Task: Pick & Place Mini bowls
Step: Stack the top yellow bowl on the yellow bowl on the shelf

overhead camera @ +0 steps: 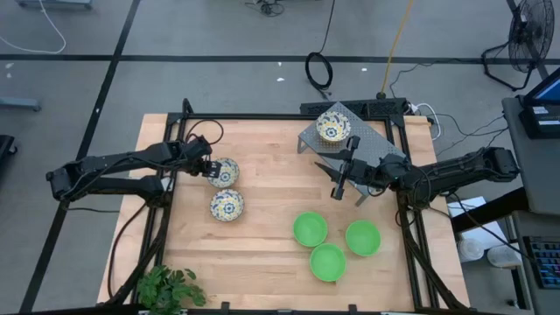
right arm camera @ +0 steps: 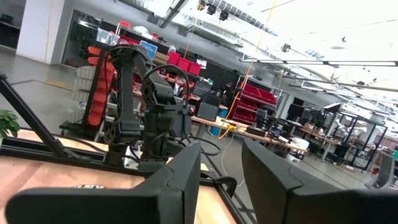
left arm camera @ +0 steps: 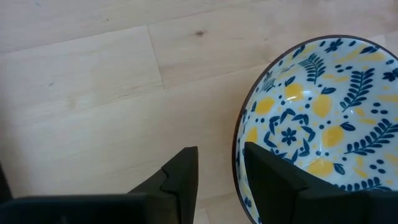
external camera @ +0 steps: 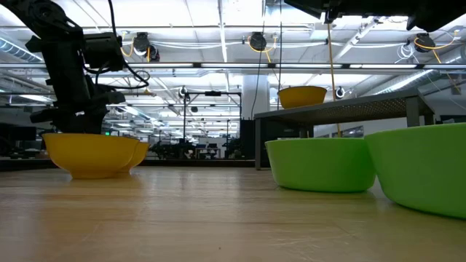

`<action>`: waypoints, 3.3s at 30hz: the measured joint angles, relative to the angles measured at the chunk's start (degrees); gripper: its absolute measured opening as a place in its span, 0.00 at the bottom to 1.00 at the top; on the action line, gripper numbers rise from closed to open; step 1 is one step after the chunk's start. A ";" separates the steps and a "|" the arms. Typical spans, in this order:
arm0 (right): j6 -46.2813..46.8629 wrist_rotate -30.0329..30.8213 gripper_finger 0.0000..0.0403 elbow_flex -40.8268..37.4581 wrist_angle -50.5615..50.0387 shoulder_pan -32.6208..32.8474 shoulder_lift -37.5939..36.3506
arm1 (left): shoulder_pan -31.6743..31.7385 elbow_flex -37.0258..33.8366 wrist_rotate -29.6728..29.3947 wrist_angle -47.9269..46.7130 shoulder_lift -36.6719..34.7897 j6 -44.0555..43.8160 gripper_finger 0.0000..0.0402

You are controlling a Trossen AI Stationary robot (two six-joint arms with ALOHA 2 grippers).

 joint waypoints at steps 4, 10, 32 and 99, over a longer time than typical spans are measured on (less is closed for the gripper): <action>0.00 0.00 0.26 0.00 -0.01 0.00 0.00 | -0.76 0.00 -0.08 0.00 0.00 -0.17 0.33; -0.02 0.00 0.26 0.00 0.41 0.00 -0.02 | -1.84 0.00 -0.45 0.06 0.00 0.24 0.33; 0.10 0.00 0.26 0.00 0.04 -0.02 -0.01 | -1.80 -0.02 -1.38 0.70 0.00 1.89 0.33; -0.10 0.00 0.26 0.00 0.00 -0.02 -0.02 | -1.80 -1.86 1.17 4.07 0.00 3.28 0.33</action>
